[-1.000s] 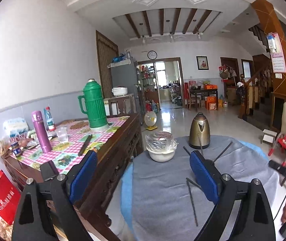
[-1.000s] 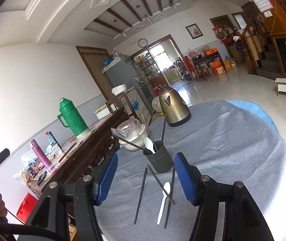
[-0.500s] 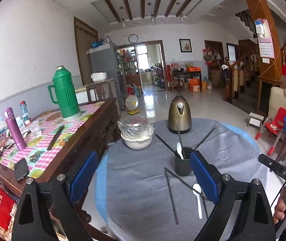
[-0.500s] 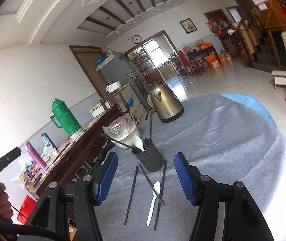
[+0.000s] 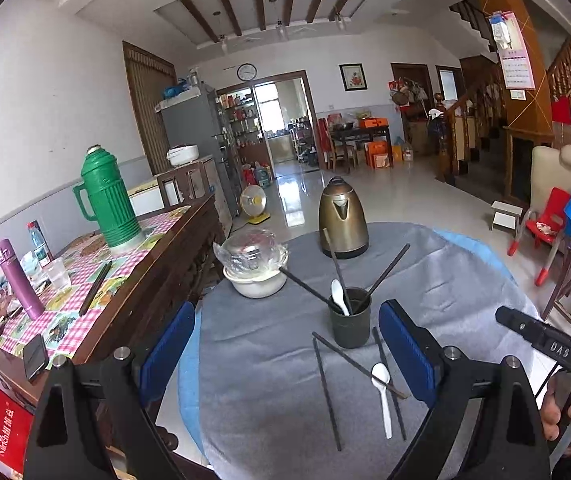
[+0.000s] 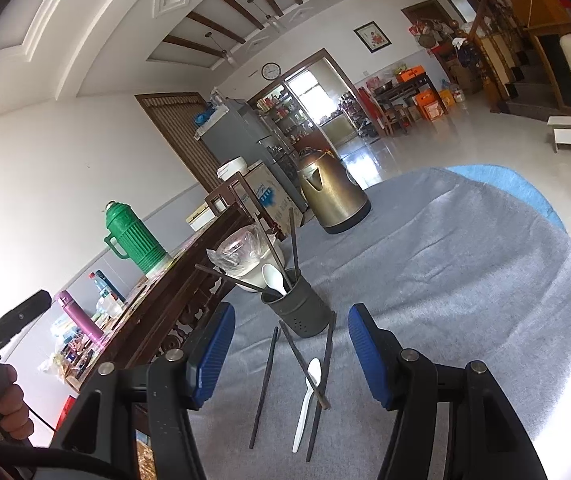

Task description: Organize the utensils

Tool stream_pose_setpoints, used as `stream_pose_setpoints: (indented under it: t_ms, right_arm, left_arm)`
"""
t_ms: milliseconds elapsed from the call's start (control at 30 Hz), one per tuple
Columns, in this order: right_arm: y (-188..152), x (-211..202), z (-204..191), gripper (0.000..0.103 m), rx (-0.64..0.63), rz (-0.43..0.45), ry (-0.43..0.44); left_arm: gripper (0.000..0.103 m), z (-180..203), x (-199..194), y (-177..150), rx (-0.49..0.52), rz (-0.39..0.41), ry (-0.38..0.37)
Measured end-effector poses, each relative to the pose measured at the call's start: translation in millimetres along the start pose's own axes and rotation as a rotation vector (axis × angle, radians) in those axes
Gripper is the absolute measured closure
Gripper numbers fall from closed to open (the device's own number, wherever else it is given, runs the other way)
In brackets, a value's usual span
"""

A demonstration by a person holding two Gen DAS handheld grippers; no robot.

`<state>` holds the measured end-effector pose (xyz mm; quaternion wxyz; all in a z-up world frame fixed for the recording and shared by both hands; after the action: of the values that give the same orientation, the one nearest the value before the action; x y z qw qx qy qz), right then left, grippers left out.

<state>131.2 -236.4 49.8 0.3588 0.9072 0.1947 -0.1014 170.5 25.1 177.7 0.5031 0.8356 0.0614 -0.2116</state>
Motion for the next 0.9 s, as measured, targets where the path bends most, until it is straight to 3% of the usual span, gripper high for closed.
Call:
stream_pose_setpoints:
  t_ms: [300, 500, 900]
  right_arm:
    - [0, -19, -2, 0.04, -0.021, 0.032, -0.039]
    - [-4, -30, -19, 0.04, -0.063, 0.049, -0.063]
    - [-16, -12, -46, 0.04, -0.128, 0.02, -0.072]
  left_arm:
    - [0.01, 13, -1, 8, -0.041, 0.026, -0.104]
    - [0.01, -2, -7, 0, -0.083, 0.036, -0.141]
    - [0.01, -15, 7, -3, -0.115, 0.027, -0.166]
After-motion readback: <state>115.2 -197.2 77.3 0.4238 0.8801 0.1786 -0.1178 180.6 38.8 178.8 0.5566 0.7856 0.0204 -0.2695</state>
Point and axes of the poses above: each gripper's, at about its wrist camera, not at the fingertips, and x roughly the way its jaws point, z to its right, y to its top, the point moved 8 cm from there along x, roughly the way its jaws point, and after that the axes turned 13 degrees about x, right-handed, at the moved point
